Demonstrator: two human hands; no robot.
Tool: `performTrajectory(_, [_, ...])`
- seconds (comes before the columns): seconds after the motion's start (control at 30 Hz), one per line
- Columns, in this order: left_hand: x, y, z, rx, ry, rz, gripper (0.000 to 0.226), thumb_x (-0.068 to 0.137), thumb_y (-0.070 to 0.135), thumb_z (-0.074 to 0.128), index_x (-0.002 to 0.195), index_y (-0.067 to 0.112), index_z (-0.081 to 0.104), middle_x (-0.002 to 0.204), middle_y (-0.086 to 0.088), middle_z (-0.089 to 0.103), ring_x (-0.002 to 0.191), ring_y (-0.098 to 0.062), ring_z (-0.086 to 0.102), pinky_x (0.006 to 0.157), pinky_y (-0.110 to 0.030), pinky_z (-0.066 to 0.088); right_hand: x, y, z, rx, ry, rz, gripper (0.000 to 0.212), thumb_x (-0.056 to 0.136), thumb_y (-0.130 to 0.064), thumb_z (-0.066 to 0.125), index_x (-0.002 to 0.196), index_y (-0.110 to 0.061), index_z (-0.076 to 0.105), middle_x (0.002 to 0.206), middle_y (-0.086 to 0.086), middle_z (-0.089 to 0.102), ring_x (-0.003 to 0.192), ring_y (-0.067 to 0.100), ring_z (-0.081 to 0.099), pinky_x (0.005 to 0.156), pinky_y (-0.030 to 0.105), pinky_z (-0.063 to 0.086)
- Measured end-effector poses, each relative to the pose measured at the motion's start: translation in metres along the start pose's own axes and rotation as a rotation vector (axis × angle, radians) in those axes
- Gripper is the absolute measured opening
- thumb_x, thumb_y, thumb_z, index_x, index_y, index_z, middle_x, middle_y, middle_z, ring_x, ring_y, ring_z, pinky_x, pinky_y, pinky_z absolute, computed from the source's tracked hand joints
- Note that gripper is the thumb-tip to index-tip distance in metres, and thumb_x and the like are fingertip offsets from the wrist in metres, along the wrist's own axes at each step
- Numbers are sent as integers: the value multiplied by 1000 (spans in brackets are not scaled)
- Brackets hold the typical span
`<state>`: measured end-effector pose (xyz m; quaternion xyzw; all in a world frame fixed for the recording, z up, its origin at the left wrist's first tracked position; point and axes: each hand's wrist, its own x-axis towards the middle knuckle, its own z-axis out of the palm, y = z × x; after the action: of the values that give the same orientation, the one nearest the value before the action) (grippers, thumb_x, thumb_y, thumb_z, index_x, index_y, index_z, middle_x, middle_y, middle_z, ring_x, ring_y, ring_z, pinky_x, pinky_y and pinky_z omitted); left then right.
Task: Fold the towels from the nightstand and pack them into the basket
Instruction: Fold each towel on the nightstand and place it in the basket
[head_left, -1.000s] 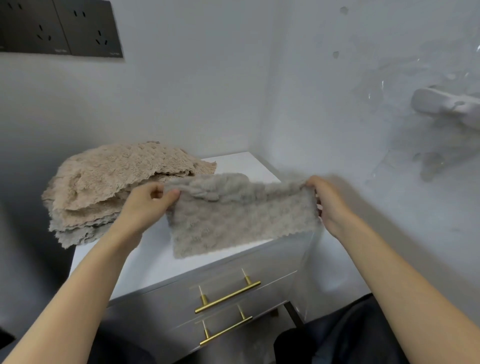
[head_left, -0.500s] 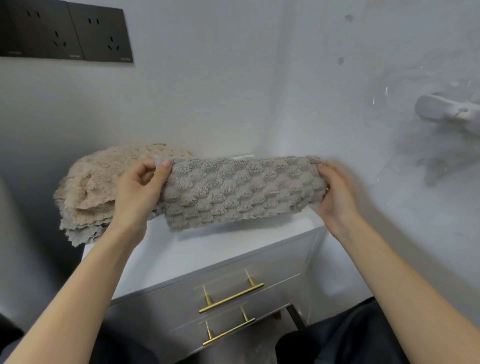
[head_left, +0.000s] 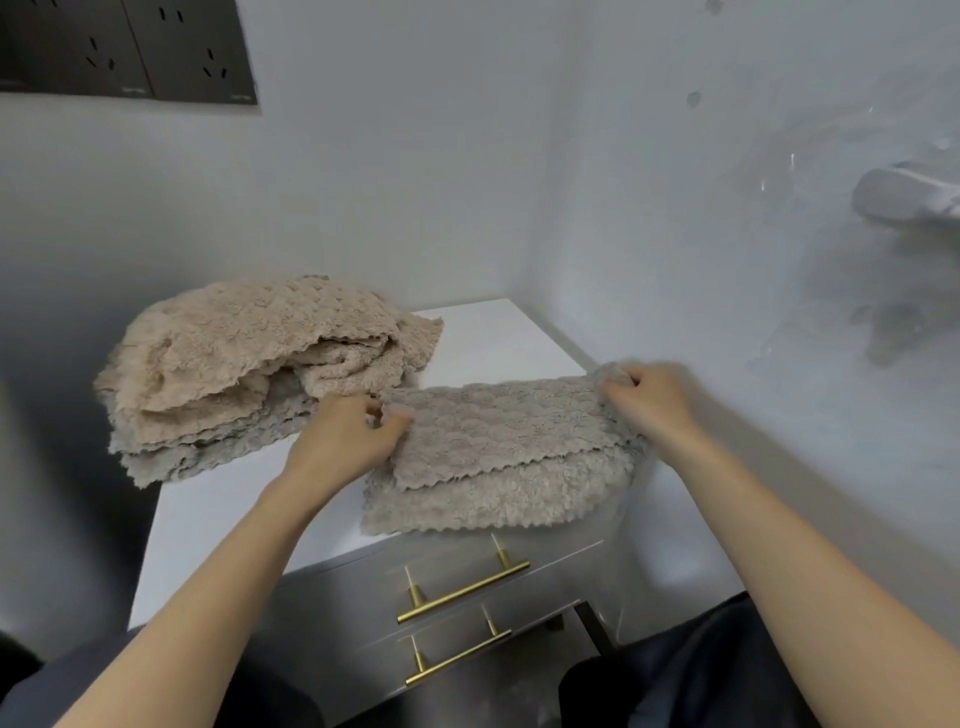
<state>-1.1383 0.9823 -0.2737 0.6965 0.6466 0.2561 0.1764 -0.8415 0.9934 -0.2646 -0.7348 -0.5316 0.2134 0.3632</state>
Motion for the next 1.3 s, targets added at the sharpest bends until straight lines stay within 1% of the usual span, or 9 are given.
performTrajectory(0.13, [0,6,8,-10,-21,-56,42,93,39,56,65,14,36,58,0,37,52,-16,34,50,-29,23,-1,2,-1,-163,112,-94,37,89,-21,52,55,-17,38,60,5,43,66,22,42,60,29,28])
performTrajectory(0.23, [1,10,6,-245,0,-87,37,97,26,52,68,14,33,60,-3,36,55,-17,33,52,-29,24,-5,-3,-5,-47,106,-102,35,90,-19,48,59,-18,30,55,-1,32,52,17,31,51,29,22])
performTrajectory(0.43, [4,14,-4,-652,-54,-216,16,101,26,45,94,11,42,75,-9,40,69,-21,37,60,-32,32,-19,-9,-23,142,120,-103,29,84,-23,51,67,-16,29,62,0,27,59,19,27,58,33,24])
performTrajectory(0.6, [0,9,-10,-607,-97,-218,28,101,21,45,127,11,40,65,-3,45,45,-11,39,39,-20,32,-34,-5,-33,55,14,-58,25,83,-24,57,69,-15,38,64,2,38,59,21,37,58,32,32])
performTrajectory(0.77, [-9,4,-6,-397,-166,-141,40,100,24,46,138,16,35,80,-5,54,57,-15,42,47,-24,34,-45,2,-34,-147,-168,-38,30,82,-15,57,65,-18,33,63,3,36,58,19,36,59,30,29])
performTrajectory(1.0, [-13,-4,-3,-240,-158,-105,45,95,26,55,134,10,40,84,-8,68,79,-24,62,65,-30,45,-49,3,-31,-343,-226,31,30,81,-16,60,67,-18,33,61,-1,40,55,15,38,49,27,26])
performTrajectory(1.1, [-14,-6,-7,-93,-135,-126,51,92,32,60,131,7,38,82,-4,70,71,-20,67,65,-32,52,-49,3,-28,-408,-277,113,26,83,-17,59,97,-10,38,78,5,46,70,21,46,48,26,28])
performTrajectory(1.17, [-17,-4,-9,28,-53,-97,53,90,36,61,127,5,38,88,-5,69,69,-21,65,66,-34,52,-47,3,-27,-373,-280,150,54,86,-16,57,127,-2,25,91,10,51,77,25,50,52,27,36])
performTrajectory(1.3, [-19,6,-4,111,180,125,43,92,30,55,128,8,48,121,-12,51,110,-27,49,86,-38,43,-43,3,-24,-277,-283,224,72,90,-16,52,142,-3,3,100,11,54,93,26,54,72,35,48])
